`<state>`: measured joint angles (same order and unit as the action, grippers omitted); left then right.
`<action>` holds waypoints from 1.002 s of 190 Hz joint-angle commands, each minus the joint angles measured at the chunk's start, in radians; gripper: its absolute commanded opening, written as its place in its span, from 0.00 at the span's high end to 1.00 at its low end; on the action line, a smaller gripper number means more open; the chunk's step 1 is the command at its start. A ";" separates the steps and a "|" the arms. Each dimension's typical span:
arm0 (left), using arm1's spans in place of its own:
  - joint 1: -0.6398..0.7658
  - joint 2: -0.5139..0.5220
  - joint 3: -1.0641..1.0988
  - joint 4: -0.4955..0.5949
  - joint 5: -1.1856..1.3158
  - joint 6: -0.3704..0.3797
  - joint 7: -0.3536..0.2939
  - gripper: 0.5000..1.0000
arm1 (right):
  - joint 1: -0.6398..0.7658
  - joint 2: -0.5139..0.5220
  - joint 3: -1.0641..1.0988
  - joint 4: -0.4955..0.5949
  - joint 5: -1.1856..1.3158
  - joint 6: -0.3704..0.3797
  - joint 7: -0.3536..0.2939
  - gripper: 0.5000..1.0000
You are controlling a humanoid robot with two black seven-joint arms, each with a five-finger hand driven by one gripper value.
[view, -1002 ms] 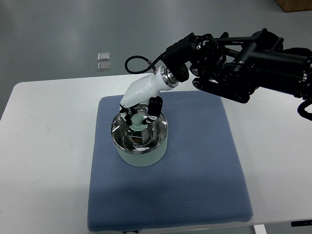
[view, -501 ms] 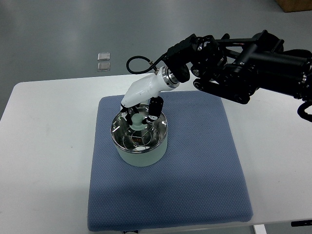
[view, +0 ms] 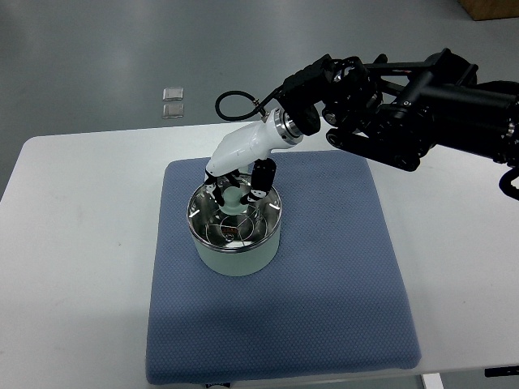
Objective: Open lid and place right of pot
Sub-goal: 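Close the right hand fingers to grip the green knob, then lift the glass lid off the pot with the right hand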
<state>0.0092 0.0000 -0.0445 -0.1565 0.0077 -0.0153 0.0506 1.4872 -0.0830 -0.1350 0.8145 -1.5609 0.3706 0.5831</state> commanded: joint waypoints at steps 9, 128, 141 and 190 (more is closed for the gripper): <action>0.000 0.000 0.000 0.000 0.000 0.000 0.000 0.00 | 0.004 -0.006 0.002 0.002 0.005 0.001 0.003 1.00; 0.000 0.000 0.000 0.000 0.000 0.000 0.000 0.00 | 0.011 -0.018 0.031 0.008 0.022 0.008 0.004 1.00; 0.000 0.000 0.000 0.000 0.000 0.000 0.000 0.00 | 0.011 -0.027 0.031 0.009 0.022 0.008 0.004 1.00; 0.000 0.000 0.000 0.000 0.000 0.000 0.000 0.00 | 0.022 -0.032 0.031 0.011 0.024 0.005 0.004 1.00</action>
<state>0.0093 0.0000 -0.0445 -0.1565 0.0077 -0.0153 0.0506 1.5061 -0.1133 -0.1042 0.8240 -1.5373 0.3772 0.5876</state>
